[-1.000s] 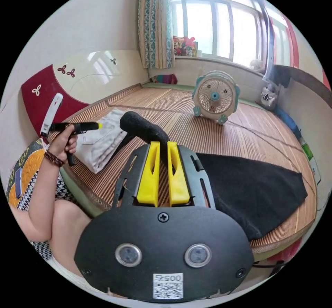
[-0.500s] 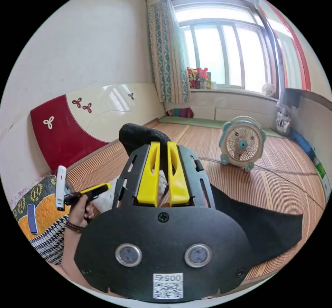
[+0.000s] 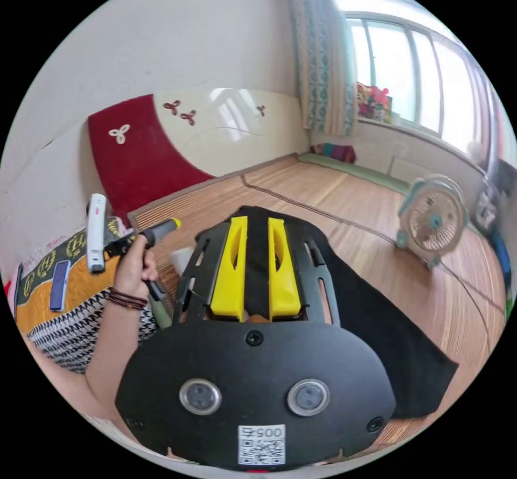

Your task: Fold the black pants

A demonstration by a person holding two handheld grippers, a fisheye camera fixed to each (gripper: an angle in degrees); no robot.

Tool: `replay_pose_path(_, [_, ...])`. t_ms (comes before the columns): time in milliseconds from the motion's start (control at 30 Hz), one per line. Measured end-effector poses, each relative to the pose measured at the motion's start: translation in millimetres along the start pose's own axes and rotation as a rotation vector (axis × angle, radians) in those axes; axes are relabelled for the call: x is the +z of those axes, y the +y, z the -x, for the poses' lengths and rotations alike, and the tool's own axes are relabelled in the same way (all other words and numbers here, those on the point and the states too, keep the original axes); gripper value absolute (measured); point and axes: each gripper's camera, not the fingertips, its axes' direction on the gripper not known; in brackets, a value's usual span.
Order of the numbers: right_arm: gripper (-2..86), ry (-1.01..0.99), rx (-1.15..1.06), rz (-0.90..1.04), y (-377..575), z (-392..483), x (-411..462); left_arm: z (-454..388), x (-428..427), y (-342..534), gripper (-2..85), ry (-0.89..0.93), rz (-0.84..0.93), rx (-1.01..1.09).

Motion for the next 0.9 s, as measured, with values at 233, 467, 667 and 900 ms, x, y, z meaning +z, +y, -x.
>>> replay_pose_path(233, [7.8, 0.396, 0.577, 0.028, 133.3, -199.3, -55.9, -88.4, 18.8, 42.7, -0.7, 0.082, 0.040, 0.268])
replay_pose_path(467, [11.1, 0.388, 1.014, -0.067, 240.5, -315.5, -128.1, -181.7, 38.5, 111.6, -0.7, 0.136, 0.112, 0.497])
replay_pose_path(667, [10.5, 0.314, 1.160, -0.035, 301.6, -381.3, -159.8, -264.7, 60.4, 189.8, -0.7, 0.271, 0.231, 0.682])
replay_pose_path(900, [10.5, 0.236, 1.314, -0.008, 354.9, -434.2, -178.4, -341.1, 78.6, 290.1, -0.6, 0.330, 0.331, 0.909])
